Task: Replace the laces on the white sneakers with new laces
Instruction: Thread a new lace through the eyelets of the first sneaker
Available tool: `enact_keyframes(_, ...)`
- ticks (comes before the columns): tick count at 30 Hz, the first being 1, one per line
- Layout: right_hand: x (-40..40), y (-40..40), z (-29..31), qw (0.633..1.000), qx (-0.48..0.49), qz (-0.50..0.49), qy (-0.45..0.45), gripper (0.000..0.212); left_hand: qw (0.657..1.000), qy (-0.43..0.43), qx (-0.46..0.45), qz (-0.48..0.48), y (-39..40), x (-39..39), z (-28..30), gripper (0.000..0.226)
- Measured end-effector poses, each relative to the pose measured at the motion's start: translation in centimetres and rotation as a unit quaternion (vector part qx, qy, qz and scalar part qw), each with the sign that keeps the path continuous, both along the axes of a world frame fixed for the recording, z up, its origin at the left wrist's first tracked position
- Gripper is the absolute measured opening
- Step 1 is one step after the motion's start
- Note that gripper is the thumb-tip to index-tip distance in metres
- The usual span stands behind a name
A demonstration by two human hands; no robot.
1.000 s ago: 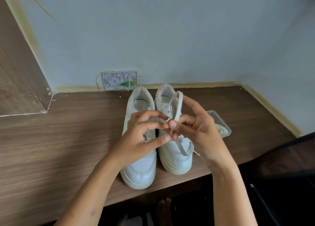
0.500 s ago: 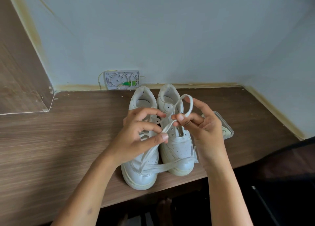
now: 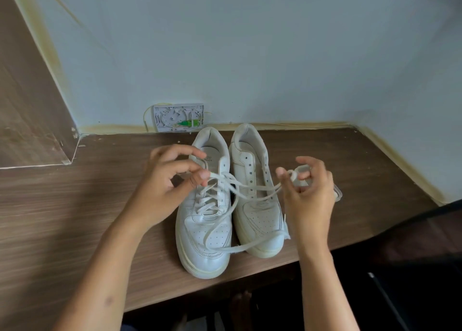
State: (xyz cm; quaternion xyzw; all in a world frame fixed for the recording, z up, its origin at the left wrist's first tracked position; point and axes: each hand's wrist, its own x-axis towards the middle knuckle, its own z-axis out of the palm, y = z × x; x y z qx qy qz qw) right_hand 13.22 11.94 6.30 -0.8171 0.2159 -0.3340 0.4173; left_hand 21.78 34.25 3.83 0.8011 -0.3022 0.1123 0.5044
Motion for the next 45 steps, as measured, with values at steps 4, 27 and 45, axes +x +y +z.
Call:
enact_keyframes(4, 0.7, 2.4, -0.3, 0.981, -0.104, 0.166, 0.009, 0.026, 0.991, -0.106, 0.06, 0.054, -0.9, 0.1, -1.2, 0.031)
enact_keyframes(27, 2.3, 5.3, -2.7, 0.943, -0.245, 0.213, -0.069, 0.03, 0.975, -0.197, 0.064, 0.077, -0.7, 0.3, -1.3, 0.04)
enact_keyframes(45, 3.4, 5.7, -3.8, 0.958, -0.235, 0.162, -0.029, 0.012, 0.969, -0.069, 0.212, 0.101, 0.9, 1.5, -2.5, 0.048)
